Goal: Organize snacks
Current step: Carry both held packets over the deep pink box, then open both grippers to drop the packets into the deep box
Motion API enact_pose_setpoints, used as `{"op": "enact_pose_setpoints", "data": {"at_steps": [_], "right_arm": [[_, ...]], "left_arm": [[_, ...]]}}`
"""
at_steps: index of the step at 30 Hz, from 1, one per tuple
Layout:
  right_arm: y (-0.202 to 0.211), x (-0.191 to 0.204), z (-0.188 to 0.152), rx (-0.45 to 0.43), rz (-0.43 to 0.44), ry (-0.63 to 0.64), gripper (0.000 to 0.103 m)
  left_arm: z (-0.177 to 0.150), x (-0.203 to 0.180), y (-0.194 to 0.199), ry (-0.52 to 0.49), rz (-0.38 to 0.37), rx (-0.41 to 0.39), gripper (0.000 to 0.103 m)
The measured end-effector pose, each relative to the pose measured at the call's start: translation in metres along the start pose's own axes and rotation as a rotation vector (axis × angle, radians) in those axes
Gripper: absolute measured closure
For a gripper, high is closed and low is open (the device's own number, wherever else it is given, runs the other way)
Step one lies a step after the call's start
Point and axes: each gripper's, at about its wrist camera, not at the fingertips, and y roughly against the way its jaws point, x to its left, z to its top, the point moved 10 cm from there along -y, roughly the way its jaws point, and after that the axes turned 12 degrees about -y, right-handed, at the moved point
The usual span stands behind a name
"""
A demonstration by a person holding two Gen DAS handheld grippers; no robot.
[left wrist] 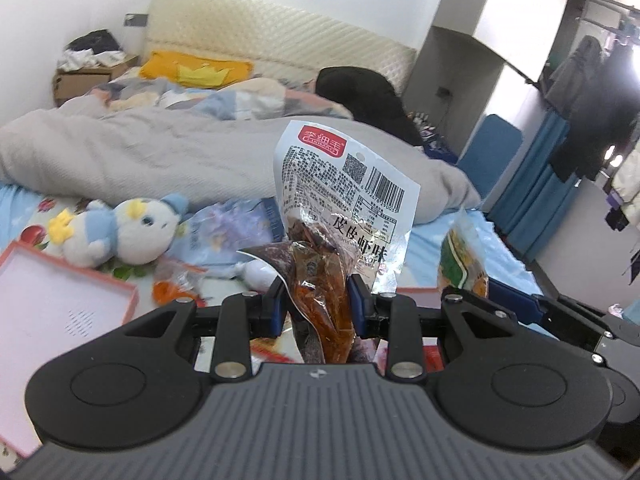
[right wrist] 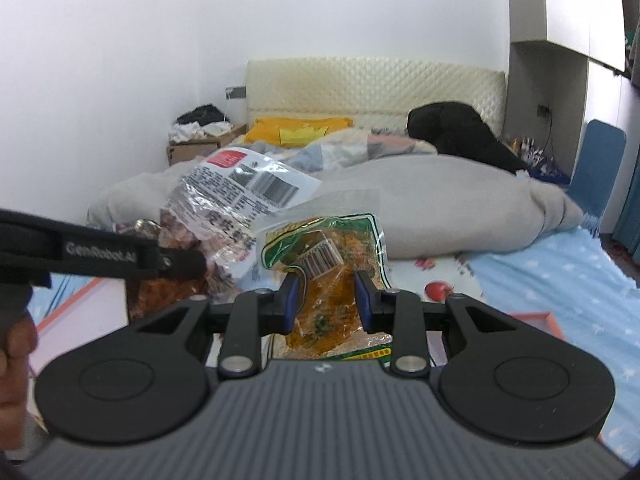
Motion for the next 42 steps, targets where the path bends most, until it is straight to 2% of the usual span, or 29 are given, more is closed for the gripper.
{"op": "enact_pose_setpoints", "data": {"at_steps": [5, 10, 25, 33, 41, 42], "right_arm": [[0.001, -0.019, 0.013, -0.025, -0.022, -0.01, 0.07], [-0.007, -0.047, 0.003, 0.002, -0.066, -0.025, 0.07], [-0.038, -0.144, -0.062, 0.177, -0.232, -0.135, 0.07], [-0.052, -0.181, -0.1, 0.267, -0.288, -0.196, 0.068], [-0.059, -0.189, -0.116, 0.316, -0.288, -0.194, 0.066], [-0.059, -0.19, -0.116, 0.316, -0.29, -0.197, 0.069]], "left_arm": [[0.01, -0.027, -0.014, -0.025, -0.037, -0.001, 0.067], [0.006, -0.056, -0.036, -0.05, -0.075, 0.032, 0.067], [-0.056, -0.122, -0.135, -0.139, -0.175, 0.241, 0.067], [-0.083, -0.145, -0.175, -0.184, -0.18, 0.349, 0.067], [-0.094, -0.148, -0.186, -0.184, -0.176, 0.404, 0.066], [-0.094, -0.147, -0.187, -0.181, -0.176, 0.407, 0.065]]}}
